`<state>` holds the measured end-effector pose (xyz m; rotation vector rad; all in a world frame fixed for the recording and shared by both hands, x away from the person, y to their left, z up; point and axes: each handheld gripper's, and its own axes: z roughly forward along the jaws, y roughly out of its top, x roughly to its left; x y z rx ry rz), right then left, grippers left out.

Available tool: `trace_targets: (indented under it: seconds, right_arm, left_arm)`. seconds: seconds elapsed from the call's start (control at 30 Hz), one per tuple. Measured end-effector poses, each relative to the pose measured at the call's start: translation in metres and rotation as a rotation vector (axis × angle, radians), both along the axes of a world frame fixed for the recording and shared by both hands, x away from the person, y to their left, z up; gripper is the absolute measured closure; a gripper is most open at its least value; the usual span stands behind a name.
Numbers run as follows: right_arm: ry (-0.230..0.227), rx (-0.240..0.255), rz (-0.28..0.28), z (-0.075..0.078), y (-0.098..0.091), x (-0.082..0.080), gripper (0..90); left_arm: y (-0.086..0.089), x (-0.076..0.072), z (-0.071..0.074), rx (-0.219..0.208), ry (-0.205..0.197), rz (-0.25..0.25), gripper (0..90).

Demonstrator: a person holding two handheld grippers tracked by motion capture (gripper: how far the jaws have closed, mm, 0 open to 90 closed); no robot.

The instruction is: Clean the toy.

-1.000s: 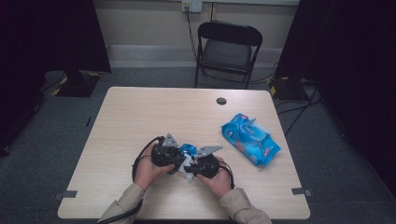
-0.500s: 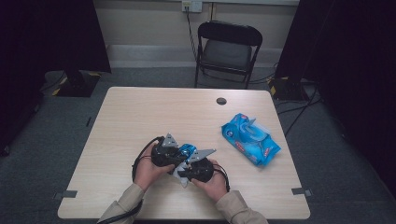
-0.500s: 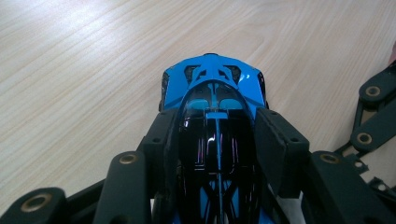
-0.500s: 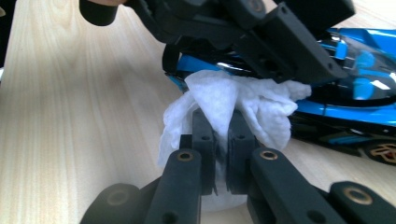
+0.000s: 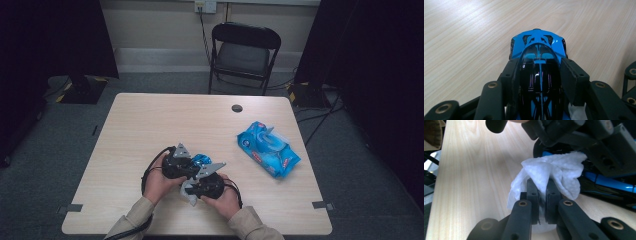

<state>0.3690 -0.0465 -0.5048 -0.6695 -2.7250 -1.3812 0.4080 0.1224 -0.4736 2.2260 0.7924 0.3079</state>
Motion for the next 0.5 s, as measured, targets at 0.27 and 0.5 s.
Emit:
trace_targets:
  seconds: [0.27,0.5]
  right_arm:
    - [-0.003,0.010,0.016,0.001,-0.009,-0.002,84.2]
    - [-0.034,0.013,0.008,0.011,-0.036,-0.002,82.8]
  left_arm:
    - [0.001,0.000,0.000,0.002,0.002,0.004,51.6]
    - [-0.002,0.000,0.002,0.015,0.008,0.013,51.5]
